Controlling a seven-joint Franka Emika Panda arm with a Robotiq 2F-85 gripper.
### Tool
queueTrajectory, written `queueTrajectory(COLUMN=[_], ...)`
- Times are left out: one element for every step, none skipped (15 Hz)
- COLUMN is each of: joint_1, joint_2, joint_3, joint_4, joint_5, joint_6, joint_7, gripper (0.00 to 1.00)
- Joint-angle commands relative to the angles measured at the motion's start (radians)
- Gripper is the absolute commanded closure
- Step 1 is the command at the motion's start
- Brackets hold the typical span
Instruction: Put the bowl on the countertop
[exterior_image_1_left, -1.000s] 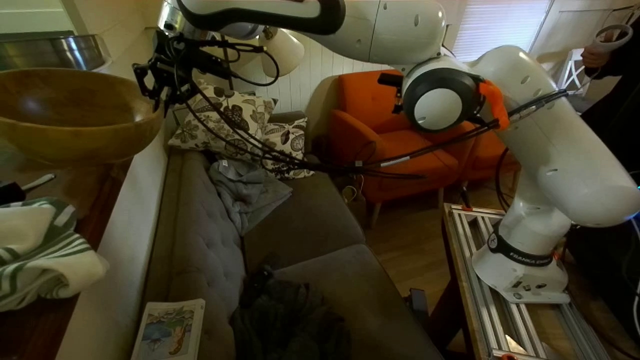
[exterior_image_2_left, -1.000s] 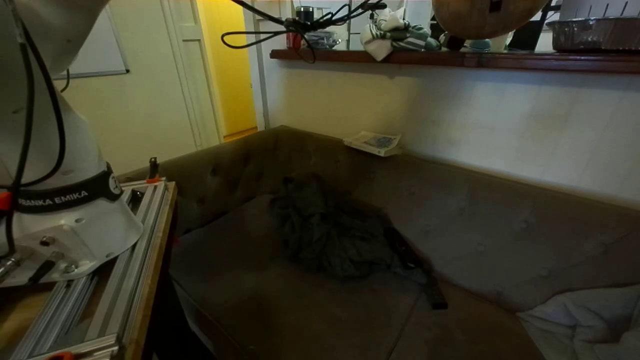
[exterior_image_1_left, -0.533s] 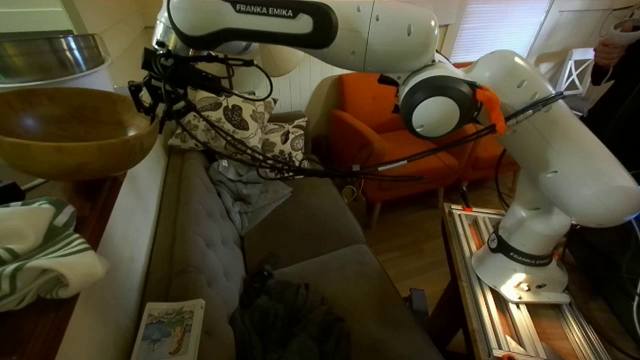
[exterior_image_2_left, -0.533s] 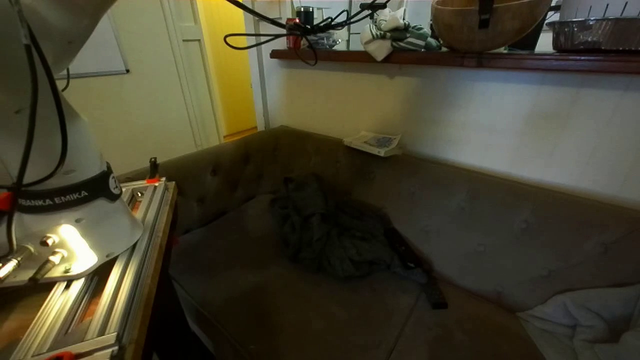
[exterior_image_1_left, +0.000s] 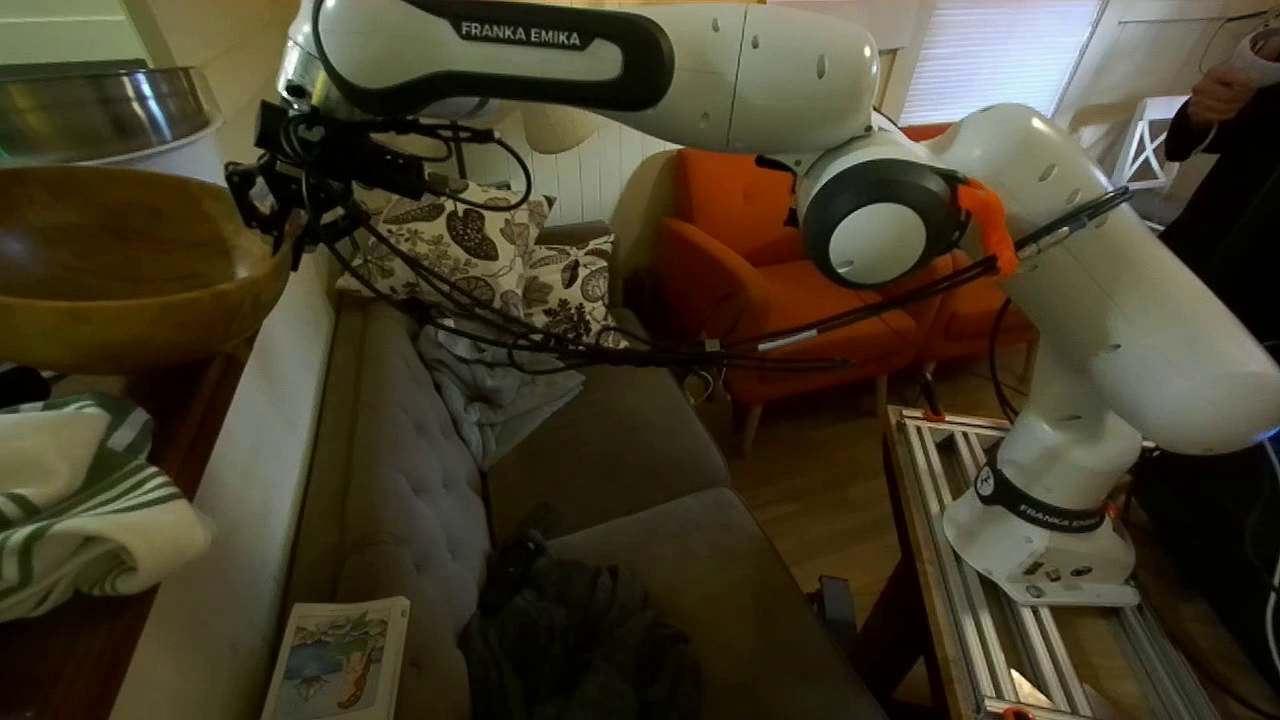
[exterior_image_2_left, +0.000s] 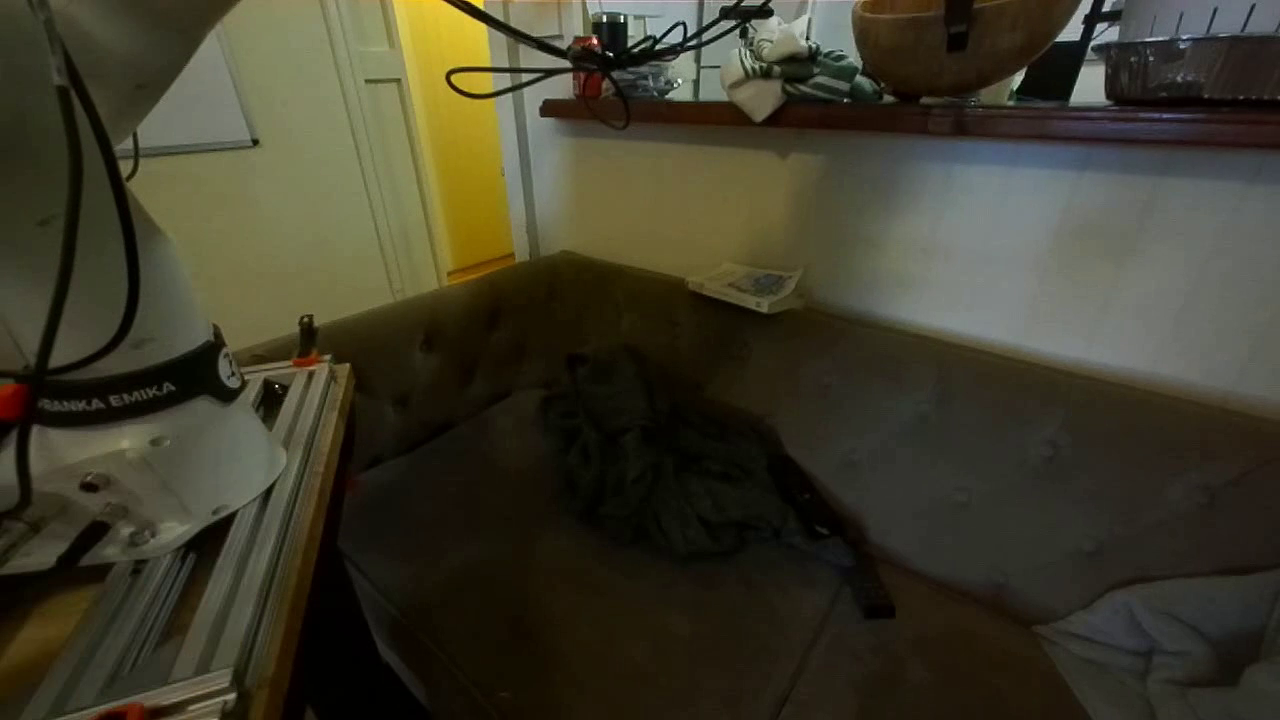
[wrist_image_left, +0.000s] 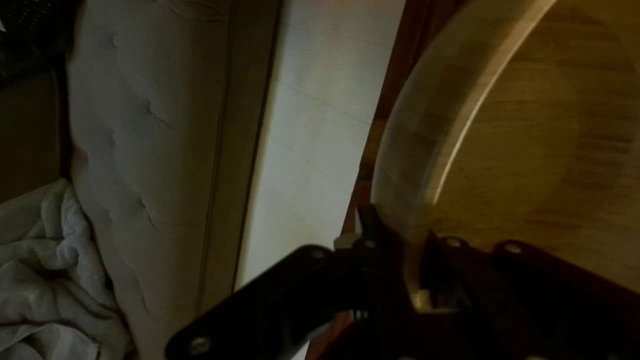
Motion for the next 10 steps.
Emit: queueTrajectory(joint_1=[0.014,0.016,0.017,0.017,0.019,0.020,0.021,0.021,0.020,0.019], joint_2=[0.009,0.011,0.016,0.017,0.019,0.021,0.022,0.022,0.023,0.024], joint_3=[-0.018,-0.020,-0.021,-0.019,-0.020,-0.020,-0.020,-0.019,-0.016,-0.013], joint_4=[0.065,0.069,0.073,0.074,0.076,0.077,0.080,0.081,0.085,0.091], joint_5=[-0.044,-0.055,-0.063,-0.069,-0.073,-0.076,-0.079,-0.080,-0.076,-0.070], joint_6=[-0.010,-0.011,-0.007,-0.007,-0.006,-0.005,-0.005,-0.008,-0.004,0.006], joint_7=[-0.032,-0.044,-0.055,-0.062,-0.068,-0.071,-0.073,-0.073,-0.072,-0.067], gripper=[0.96,0.96,0.96,0.96,0.96,0.96,0.96,0.82,0.60,0.57])
